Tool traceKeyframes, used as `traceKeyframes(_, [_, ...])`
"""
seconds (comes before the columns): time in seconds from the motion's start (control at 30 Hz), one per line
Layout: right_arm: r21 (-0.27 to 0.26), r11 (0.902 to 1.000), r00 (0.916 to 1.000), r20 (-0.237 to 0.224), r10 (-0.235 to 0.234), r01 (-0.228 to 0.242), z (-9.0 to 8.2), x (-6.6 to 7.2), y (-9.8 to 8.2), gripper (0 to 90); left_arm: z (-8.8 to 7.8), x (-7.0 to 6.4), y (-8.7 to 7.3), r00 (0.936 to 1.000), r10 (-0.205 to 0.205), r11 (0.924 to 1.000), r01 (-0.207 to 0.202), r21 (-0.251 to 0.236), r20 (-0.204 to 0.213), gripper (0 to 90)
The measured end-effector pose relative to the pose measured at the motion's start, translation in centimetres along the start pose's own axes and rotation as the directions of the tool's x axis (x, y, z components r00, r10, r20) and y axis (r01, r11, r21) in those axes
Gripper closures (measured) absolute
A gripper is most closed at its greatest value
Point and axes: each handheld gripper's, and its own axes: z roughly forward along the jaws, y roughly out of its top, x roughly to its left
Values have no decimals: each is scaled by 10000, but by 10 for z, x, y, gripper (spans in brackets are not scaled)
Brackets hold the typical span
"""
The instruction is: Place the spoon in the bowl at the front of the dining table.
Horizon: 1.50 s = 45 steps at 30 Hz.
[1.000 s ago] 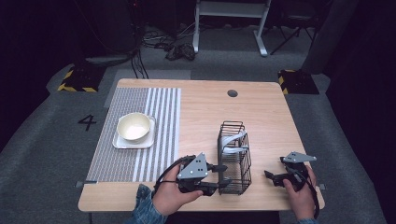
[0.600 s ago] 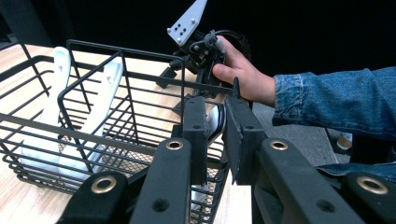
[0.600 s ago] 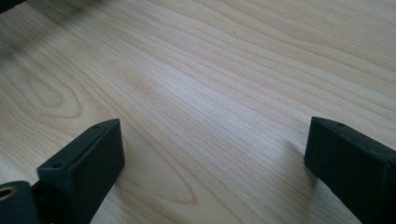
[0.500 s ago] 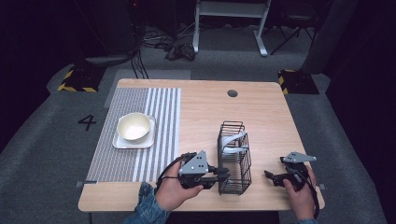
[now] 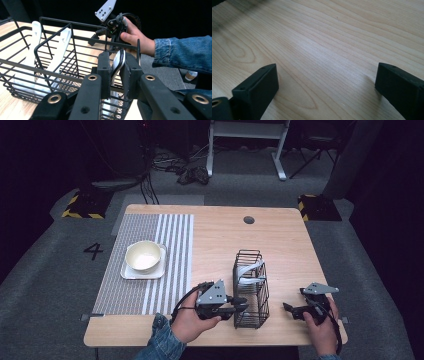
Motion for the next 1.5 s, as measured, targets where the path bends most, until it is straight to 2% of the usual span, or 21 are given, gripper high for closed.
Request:
traceKeyframes(0.23, [-1,10000,10000,1,-1,1,0,0,0,47,5,1,-3,9999,127,9999,-127,78,22,826])
traceKeyframes(0.33, [-1,10000,10000,3,0,0,0,0,0,47,4,1,-3,9990,374,9992,-371,133,-239,839])
traceKeyframes(0.47, [-2,10000,10000,1,-3,3,0,0,0,47,3,4,-3,9994,203,9998,-202,54,-288,844])
traceKeyframes(0.73, [-2,10000,10000,2,-5,5,0,0,0,47,5,5,0,9991,292,9995,-287,162,-317,845])
traceKeyframes(0.83, [-4,10000,10000,8,3,-3,0,0,0,47,4,6,3,9983,391,9992,-388,76,-421,845])
traceKeyframes(1.5, [-2,10000,10000,1,0,0,0,0,0,47,-4,5,33,9957,798,9965,-808,-199,-464,849])
